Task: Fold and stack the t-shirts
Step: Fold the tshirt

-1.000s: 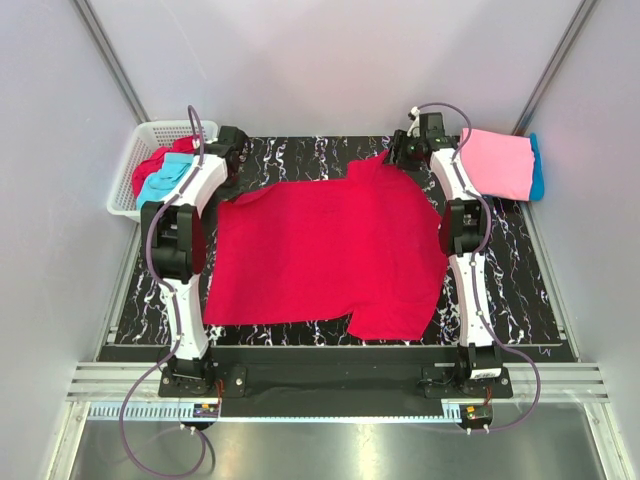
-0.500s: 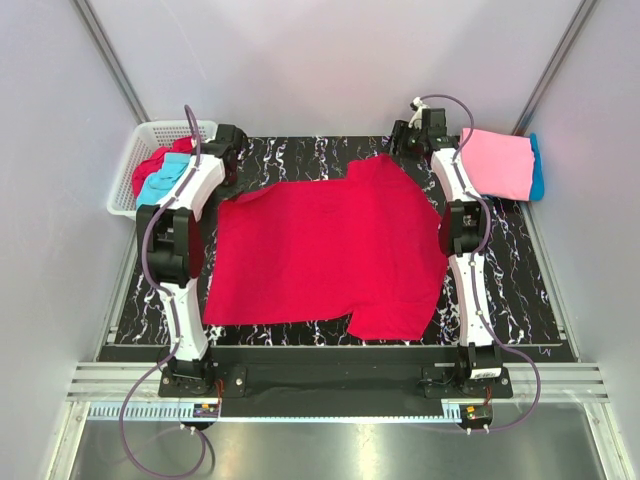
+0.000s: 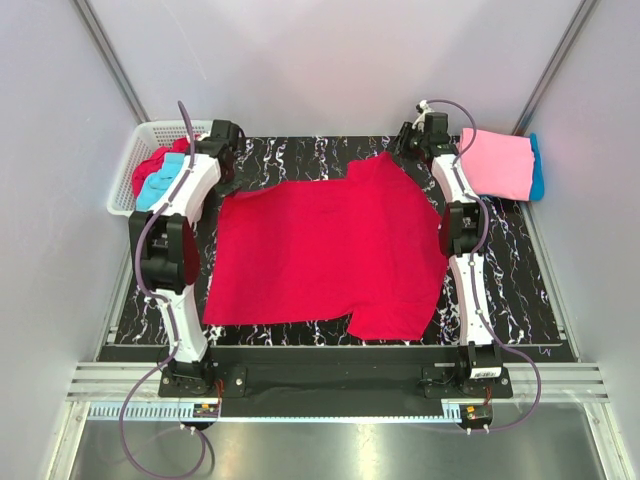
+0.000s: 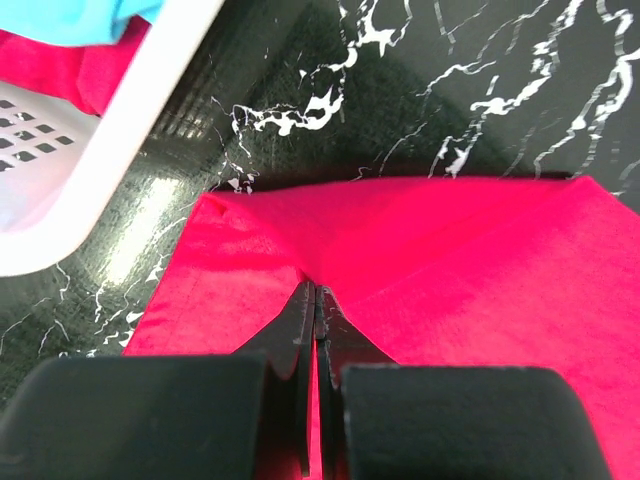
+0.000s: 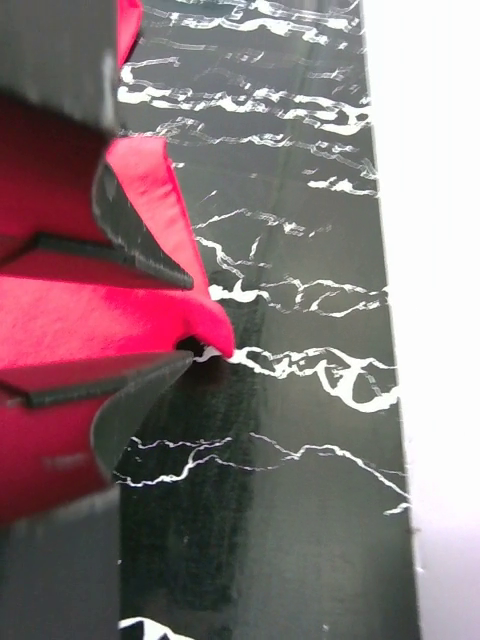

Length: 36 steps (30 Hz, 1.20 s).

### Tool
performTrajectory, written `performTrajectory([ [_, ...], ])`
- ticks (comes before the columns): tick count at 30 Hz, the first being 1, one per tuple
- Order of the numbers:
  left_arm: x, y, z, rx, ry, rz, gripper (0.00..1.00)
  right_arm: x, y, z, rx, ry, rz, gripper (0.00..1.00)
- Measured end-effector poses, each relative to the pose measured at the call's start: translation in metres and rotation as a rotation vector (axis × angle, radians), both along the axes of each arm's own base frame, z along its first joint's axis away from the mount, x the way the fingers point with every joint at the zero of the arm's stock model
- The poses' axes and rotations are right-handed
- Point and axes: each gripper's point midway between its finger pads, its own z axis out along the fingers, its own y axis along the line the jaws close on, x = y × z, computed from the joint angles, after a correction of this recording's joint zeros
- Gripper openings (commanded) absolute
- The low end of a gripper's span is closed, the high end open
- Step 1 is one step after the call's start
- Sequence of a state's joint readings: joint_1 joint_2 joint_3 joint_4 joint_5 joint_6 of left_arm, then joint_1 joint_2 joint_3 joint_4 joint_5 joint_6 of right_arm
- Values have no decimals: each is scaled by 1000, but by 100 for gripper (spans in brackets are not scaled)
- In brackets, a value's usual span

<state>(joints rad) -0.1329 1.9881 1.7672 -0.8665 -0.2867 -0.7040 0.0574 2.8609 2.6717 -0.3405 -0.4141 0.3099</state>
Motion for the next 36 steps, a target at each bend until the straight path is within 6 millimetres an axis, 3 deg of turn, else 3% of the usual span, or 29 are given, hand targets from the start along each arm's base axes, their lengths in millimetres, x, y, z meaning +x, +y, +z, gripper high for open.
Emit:
performTrajectory([
  [6, -1, 0, 5, -1, -12, 0, 0, 5, 3, 11, 40, -34, 4, 19],
  [9, -3, 1, 2, 0, -1, 0, 0, 5, 4, 13, 56, -37, 9, 30],
  [10, -4, 0, 2, 1, 1, -1, 0, 5, 5, 13, 61, -35, 12, 48],
  [14, -4, 0, 1, 1, 0, -1, 0, 5, 5, 11, 68, -30, 9, 58],
  [20, -4, 0, 1, 1, 1, -1, 0, 4, 5, 8, 79, -15, -3, 52],
  [24, -4, 0, 1, 1, 1, -2, 0, 3, 5, 8, 93, -2, -12, 37],
  [31, -7, -1, -1, 3, 10, -4, 0, -1, 6, -2, 102, 35, -20, 44],
  [36, -8, -2, -1, 2, 10, -6, 0, -6, 1, -17, 86, 83, -43, 43],
])
